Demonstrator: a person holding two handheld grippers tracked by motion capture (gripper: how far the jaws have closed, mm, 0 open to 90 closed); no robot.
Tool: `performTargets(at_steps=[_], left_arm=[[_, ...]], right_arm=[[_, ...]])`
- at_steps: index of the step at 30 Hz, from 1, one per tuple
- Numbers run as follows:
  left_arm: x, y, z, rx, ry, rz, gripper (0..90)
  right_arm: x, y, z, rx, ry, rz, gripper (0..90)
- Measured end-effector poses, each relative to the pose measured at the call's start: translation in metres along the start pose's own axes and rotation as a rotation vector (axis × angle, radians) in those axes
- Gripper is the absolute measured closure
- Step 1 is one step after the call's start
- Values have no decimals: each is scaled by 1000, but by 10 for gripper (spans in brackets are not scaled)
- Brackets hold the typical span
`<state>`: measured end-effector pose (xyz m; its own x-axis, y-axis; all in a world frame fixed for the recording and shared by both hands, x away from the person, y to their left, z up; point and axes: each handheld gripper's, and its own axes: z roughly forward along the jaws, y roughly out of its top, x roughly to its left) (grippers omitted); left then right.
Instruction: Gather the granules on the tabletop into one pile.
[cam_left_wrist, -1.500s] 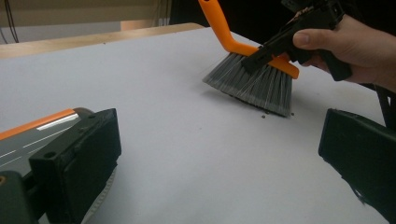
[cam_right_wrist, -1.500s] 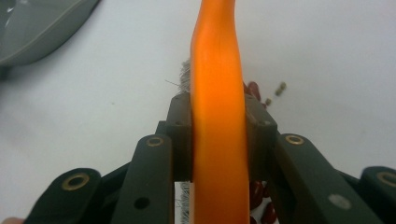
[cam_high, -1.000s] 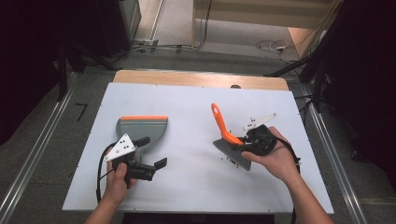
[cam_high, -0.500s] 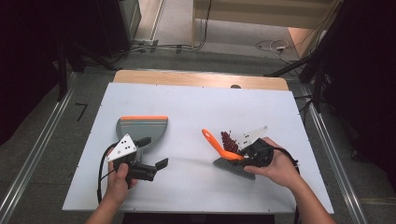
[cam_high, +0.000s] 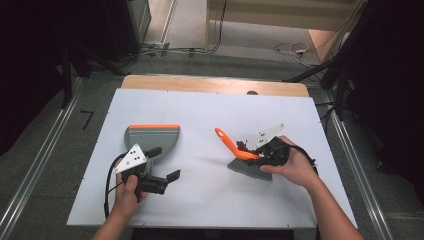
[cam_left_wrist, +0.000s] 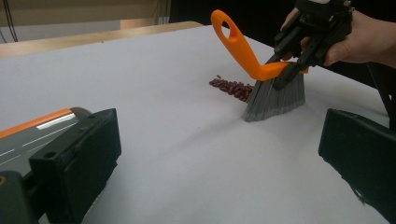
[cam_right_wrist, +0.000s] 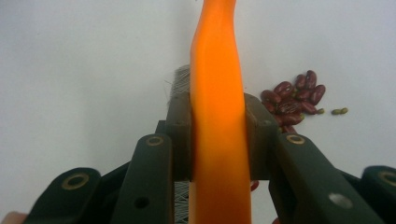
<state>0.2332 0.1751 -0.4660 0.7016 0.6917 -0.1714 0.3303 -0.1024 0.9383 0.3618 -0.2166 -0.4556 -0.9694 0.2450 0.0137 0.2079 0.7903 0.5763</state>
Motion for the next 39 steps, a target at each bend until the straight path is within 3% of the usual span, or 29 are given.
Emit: performTargets(at_steps=[12,28,35,39], left_arm=[[0,0,0,0,-2,0,0],[1,0,-1,0,-2,0,0],[1,0,-1,-3,-2,-1,0],[0,0,-1,-1,-1,0,0]], right_arm=[[-15,8,3,-4,-37,-12,676],[-22,17,5,1,-57,21,678],[-22,17,-9,-43,-20,78,680],[-26,19,-25,-86,-52,100,680]])
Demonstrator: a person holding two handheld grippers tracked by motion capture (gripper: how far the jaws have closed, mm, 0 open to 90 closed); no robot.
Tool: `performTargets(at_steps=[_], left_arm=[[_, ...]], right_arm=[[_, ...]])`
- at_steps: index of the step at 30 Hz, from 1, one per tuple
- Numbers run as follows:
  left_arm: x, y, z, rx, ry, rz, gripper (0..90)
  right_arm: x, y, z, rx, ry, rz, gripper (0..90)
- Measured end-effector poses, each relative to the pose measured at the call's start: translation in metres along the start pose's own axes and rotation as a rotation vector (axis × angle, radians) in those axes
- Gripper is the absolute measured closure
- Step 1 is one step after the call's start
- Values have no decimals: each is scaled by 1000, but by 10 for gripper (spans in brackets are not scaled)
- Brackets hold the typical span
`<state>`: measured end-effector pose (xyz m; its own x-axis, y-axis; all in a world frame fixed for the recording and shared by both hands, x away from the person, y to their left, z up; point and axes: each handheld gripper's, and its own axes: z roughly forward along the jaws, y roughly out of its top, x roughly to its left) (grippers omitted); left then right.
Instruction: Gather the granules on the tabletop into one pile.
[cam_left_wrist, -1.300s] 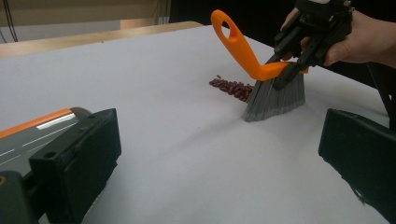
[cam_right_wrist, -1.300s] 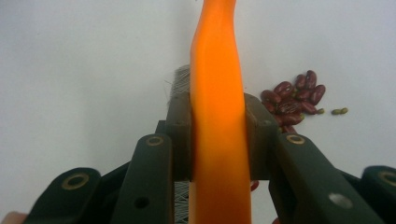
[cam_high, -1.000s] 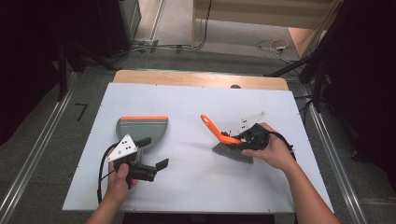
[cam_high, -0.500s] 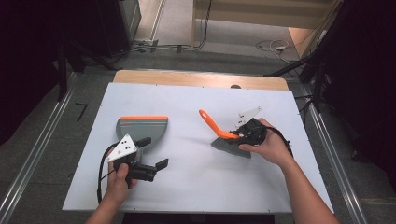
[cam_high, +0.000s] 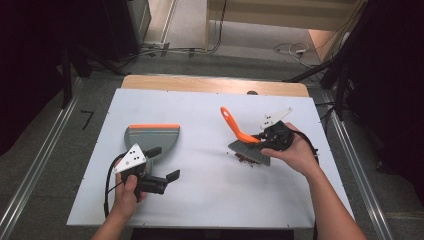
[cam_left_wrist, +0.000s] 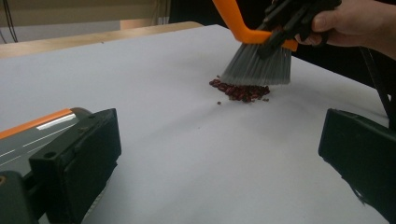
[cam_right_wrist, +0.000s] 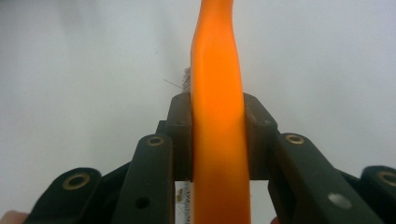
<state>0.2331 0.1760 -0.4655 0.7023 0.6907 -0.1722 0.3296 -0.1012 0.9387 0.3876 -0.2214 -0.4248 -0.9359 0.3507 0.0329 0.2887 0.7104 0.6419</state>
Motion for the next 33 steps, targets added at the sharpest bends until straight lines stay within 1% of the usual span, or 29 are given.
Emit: performTargets(at_steps=[1,4,6,7,10,11,12,13,15,16,17,18,19,21,22,23,24,25,26,27,28,30,31,32,33], left_arm=[[0,0,0,0,0,-1,0],[-1,0,1,0,-2,-2,0],[-1,0,1,0,-1,0,0],[-1,0,0,0,-1,0,0],[0,0,0,-2,-1,-2,0],[0,0,0,0,-1,0,0],[0,0,0,1,0,1,0],[0,0,0,1,0,0,0],[0,0,0,0,-1,0,0],[0,-1,0,-3,-2,-1,0],[1,-1,0,-3,-2,0,0],[1,-1,0,-1,-1,0,0],[1,-1,-1,-1,0,0,0],[1,0,-1,-3,0,0,0],[1,0,-1,-4,-1,-1,0],[1,0,-1,-2,0,0,0],[1,0,-1,-3,0,1,0],[0,0,0,-3,-1,0,0],[0,0,-1,0,0,1,0],[0,0,0,-1,0,1,0],[0,0,0,-1,0,1,0],[0,0,0,3,1,1,0],[0,0,1,3,1,1,0],[0,0,1,3,2,1,0],[0,0,1,3,2,0,0]], right_arm=[[-2,1,-3,-11,-16,6,680],[-9,6,-8,-12,-88,32,680],[-15,7,-6,-10,-144,57,681],[-18,7,-4,-5,-180,67,681],[-25,5,4,29,-279,85,681],[-27,5,7,44,-302,88,681],[-29,4,10,46,-329,99,681],[-31,2,12,60,-357,93,681],[-31,1,18,92,-390,85,681],[-30,0,21,110,-398,72,682],[-29,-1,24,130,-393,64,682],[-26,-1,25,123,-379,57,682],[-24,-1,26,116,-363,67,683],[-18,-1,26,125,-346,32,685],[-14,-1,26,133,-341,24,685],[-12,-1,25,134,-318,15,685],[-10,0,23,139,-311,24,685],[-8,0,21,138,-326,23,685],[-6,1,18,124,-327,30,685],[-5,2,14,96,-321,43,684],[-2,4,10,72,-319,67,685],[7,9,4,47,-311,71,684],[12,12,3,34,-297,74,684],[17,14,4,22,-268,97,684],[23,16,7,11,-236,130,683]])
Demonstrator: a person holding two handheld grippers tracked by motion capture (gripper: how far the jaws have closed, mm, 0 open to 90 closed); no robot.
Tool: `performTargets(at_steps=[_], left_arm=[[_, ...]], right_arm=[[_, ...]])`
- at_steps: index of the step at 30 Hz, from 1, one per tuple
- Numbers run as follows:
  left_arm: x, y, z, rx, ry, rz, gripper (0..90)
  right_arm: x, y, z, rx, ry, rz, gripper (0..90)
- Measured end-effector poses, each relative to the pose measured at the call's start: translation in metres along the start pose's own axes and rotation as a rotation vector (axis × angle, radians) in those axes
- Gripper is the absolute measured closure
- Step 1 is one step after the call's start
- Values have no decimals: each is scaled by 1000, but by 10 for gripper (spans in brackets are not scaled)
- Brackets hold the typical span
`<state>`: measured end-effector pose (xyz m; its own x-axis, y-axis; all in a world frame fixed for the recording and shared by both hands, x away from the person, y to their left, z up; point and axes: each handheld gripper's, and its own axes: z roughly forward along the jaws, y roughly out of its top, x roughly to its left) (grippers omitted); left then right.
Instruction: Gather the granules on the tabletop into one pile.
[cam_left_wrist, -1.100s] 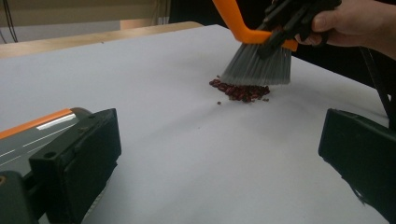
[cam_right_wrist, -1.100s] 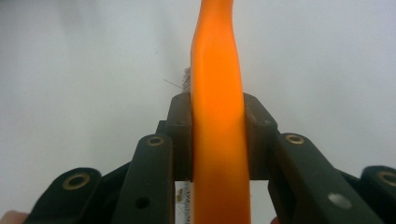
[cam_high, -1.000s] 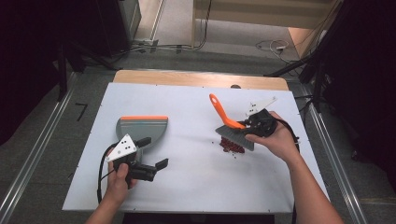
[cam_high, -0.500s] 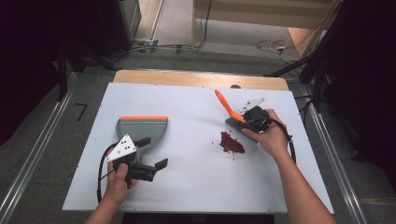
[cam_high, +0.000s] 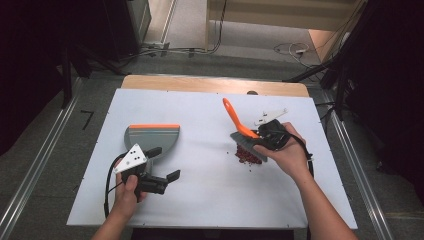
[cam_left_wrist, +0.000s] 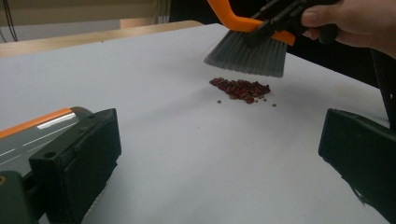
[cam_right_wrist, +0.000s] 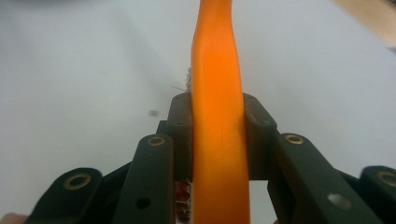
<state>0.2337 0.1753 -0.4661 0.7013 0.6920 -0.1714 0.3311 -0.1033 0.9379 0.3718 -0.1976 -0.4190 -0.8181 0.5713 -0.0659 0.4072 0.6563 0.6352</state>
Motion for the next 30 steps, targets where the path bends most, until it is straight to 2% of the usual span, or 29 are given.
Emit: performTargets(at_steps=[3,5,7,9,10,11,13,16,17,20,25,27,30], left_arm=[[0,0,0,1,0,3,0],[-1,0,-1,0,-1,4,0],[-1,0,-1,0,-3,3,0],[-1,0,-1,0,-2,5,0],[0,0,-2,0,-2,5,0],[0,0,-2,-1,-3,3,0],[1,0,-2,-4,-2,4,0],[1,0,-2,-4,-3,2,0],[1,0,-2,-3,-2,3,0],[1,0,-1,0,-5,4,0],[-1,0,0,2,-3,5,0],[-1,0,0,1,-4,6,0],[-1,0,0,4,-4,5,0]], right_arm=[[17,0,10,9,80,53,684],[24,-1,20,32,138,89,684],[27,-3,29,63,164,110,684],[26,-5,35,77,145,128,684],[22,-6,35,78,147,157,684],[18,-6,34,75,138,182,685],[11,-8,33,77,98,202,684],[2,-13,29,70,78,240,685],[0,-14,26,62,68,244,685],[-2,-16,18,26,80,255,685],[-4,-16,2,-29,88,235,685],[-5,-17,-2,-37,110,221,684],[-1,-20,-1,-22,148,172,684]])
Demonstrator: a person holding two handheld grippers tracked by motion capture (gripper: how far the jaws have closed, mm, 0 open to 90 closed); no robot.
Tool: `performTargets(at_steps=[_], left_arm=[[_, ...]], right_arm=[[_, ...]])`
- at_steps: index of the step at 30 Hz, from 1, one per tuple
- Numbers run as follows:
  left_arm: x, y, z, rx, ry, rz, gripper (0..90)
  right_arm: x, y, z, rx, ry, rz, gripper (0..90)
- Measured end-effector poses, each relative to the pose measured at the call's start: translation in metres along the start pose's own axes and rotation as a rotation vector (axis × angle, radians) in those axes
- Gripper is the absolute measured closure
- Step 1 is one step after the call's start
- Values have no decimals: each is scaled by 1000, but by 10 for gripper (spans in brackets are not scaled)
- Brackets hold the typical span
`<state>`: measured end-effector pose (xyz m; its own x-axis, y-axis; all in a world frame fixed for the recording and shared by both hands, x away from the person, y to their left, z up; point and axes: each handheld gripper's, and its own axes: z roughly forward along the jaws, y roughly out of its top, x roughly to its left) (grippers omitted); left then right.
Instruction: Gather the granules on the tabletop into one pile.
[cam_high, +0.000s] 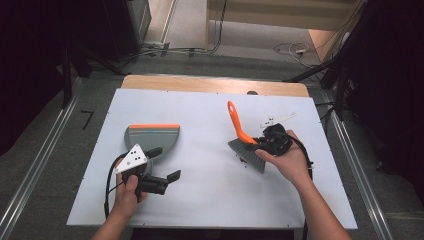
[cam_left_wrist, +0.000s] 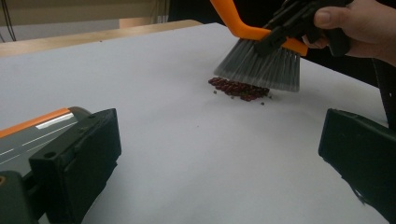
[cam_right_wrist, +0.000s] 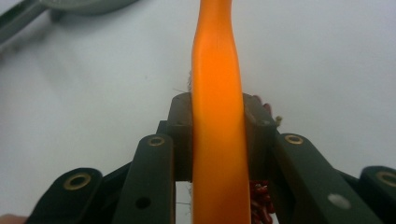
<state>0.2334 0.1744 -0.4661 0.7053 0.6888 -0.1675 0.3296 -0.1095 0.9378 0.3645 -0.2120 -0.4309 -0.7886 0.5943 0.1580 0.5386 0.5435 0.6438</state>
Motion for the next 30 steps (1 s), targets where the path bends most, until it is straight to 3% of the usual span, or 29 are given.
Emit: performTargets(at_steps=[6,8,10,15,23,30], left_arm=[[-1,0,0,2,-2,1,0],[0,0,0,1,-1,2,0],[0,0,0,-3,-2,0,0],[0,0,-1,-1,2,0,0],[0,0,-1,-3,4,-1,0],[0,0,-2,-4,7,-1,0]], right_arm=[[8,-6,22,69,47,-82,684],[7,-6,26,69,47,-92,685],[4,-5,26,57,18,-103,684],[-3,-5,21,38,-42,-74,686],[-4,-7,-6,-67,-17,-22,686],[-8,-17,-29,-99,-33,5,686]])
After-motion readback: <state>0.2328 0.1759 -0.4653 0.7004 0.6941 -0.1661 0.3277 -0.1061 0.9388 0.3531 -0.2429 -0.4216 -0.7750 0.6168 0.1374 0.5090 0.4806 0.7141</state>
